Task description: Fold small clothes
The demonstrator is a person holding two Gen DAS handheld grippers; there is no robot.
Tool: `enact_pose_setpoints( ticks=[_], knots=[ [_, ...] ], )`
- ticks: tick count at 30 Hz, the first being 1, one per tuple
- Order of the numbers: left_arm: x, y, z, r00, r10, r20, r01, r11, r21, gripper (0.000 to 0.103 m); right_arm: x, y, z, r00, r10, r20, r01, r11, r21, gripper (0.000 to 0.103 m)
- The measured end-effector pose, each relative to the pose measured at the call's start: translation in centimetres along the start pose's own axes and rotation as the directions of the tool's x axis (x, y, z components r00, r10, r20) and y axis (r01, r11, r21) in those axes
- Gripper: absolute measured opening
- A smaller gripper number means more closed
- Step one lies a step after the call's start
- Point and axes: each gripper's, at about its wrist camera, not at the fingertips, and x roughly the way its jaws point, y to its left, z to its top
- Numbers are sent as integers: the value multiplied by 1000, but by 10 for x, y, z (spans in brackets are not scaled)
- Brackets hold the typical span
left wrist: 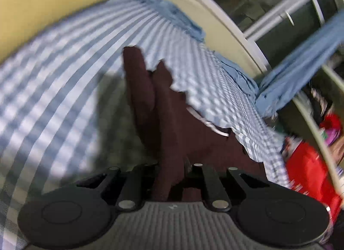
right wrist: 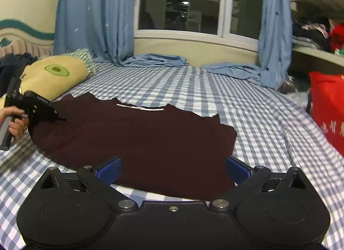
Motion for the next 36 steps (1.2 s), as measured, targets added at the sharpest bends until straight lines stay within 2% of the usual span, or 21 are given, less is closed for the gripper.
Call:
enact_pose_setpoints(
  ticks=[3,7,11,15,17,20,22,23,24,26,27,29,30,31,32,34,36],
  knots=[
    [-1,-75,9,995,102,-1,-101,983,151,12,-5,-18,-7,1000,12,-6,-11,999,50,102],
    [16,-182,2,978,209,28,-205,913,353,12,-16,-47,-19,1000,8,3,-8,992,129,102],
    [44,-272,-15,982,190,19,-179,885,429,12,-28,-81,-37,999,33,5,-33,980,194,102],
    [93,-358,-57,980,188,-59,-129,839,529,12,-42,-119,-59,1000,5,1,-5,965,263,102],
    [133,-387,-90,963,235,-131,-118,807,579,12,-48,-135,-68,1000,-12,-4,13,957,291,102],
    [182,-401,-141,930,300,-215,-110,781,615,12,-58,-158,-80,1000,-24,-9,26,942,334,102],
    [203,-397,-176,909,360,-211,-142,742,655,13,-66,-171,-87,999,-45,-8,44,935,352,102],
    [209,-394,-188,906,375,-194,-156,724,672,16,-70,-177,-90,998,-55,-8,54,931,360,102],
    [212,-392,-196,909,377,-181,-162,717,678,17,-73,-182,-92,998,-65,-9,64,927,370,102],
    [209,-391,-202,919,366,-145,-177,714,677,24,-78,-192,-97,997,-80,-9,77,918,389,102],
    [206,-392,-204,925,355,-133,-172,704,689,25,-80,-195,-98,996,-86,-10,83,914,396,102],
    [197,-397,-201,930,347,-119,-155,665,731,36,-80,-199,-100,996,-92,-14,90,911,403,102],
    [190,-400,-195,942,315,-117,-128,658,742,39,-79,-200,-100,996,-90,-17,89,910,404,102],
    [179,-405,-190,959,253,-129,-78,670,738,59,-77,-200,-100,996,-85,-20,86,910,405,102],
    [162,-406,-181,974,171,-147,-14,696,718,80,-75,-200,-98,997,-78,-22,81,911,404,102],
    [123,-409,-162,988,22,-153,87,744,663,93,-72,-196,-97,998,-57,-23,61,915,400,102],
    [85,-411,-143,988,-54,-143,134,758,639,100,-68,-190,-94,999,-36,-31,45,917,396,102]
  ],
)
